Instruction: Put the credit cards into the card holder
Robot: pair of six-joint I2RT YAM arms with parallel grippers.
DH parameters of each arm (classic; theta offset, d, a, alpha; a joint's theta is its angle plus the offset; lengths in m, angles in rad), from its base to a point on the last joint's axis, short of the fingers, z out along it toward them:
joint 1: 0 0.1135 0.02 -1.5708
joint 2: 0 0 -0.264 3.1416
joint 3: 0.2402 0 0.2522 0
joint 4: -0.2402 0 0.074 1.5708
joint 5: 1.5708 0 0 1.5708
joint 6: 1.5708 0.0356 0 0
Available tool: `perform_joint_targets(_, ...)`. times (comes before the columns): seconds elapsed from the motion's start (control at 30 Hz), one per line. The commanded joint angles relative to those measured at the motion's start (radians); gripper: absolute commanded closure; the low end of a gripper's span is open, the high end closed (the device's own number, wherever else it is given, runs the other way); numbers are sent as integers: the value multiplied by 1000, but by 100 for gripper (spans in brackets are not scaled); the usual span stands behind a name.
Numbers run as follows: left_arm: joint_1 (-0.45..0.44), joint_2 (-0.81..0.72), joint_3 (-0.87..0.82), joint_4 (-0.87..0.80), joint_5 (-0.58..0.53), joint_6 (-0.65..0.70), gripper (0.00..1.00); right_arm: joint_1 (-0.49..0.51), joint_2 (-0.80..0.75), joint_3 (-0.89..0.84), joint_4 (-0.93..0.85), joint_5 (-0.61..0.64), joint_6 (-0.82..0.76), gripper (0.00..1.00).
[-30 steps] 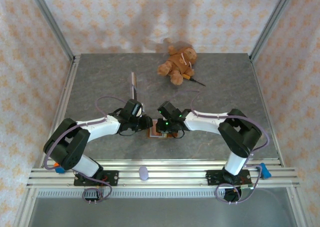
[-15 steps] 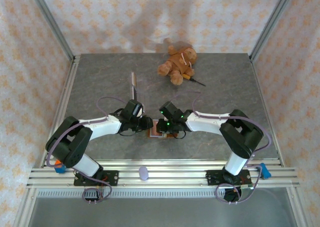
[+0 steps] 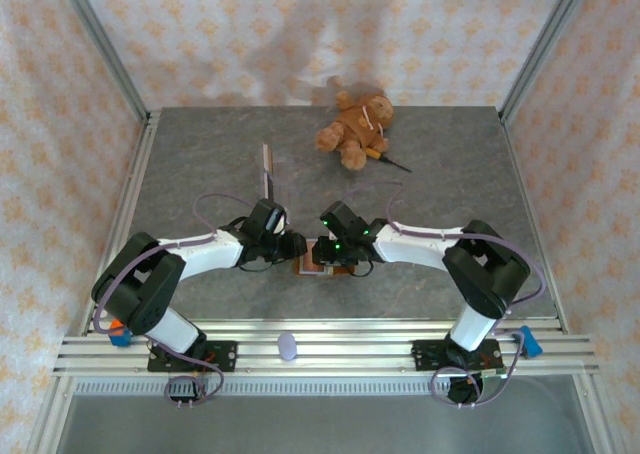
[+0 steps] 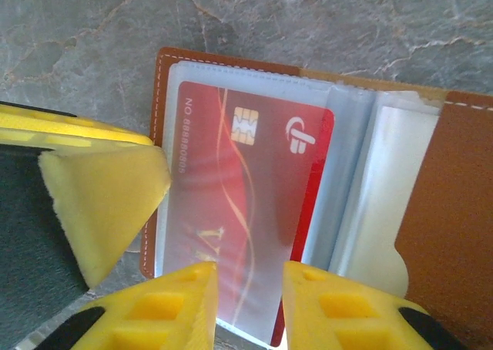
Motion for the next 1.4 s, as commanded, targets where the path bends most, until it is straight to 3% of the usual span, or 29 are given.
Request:
perform_joint_targets(0.0, 4, 3, -2, 9, -4, 2, 70, -8, -19, 1, -15, 15, -13, 72)
perform_joint_targets(0.37, -5, 23, 0, 26, 4, -9, 70, -11, 36, -32, 42, -5, 5, 80)
perform_joint_targets(0.73, -9, 21, 3, 19, -12, -4, 70, -11, -38, -5, -37, 22, -16, 74)
perform_joint_targets(1.1, -9, 14, 14, -1, -7, 3, 70, -18, 5, -33, 11, 13, 1, 74)
perform_joint_targets(1.37, -11, 1, 16, 0, -4, 0, 70, -20, 8, -29, -6, 32, -9, 68)
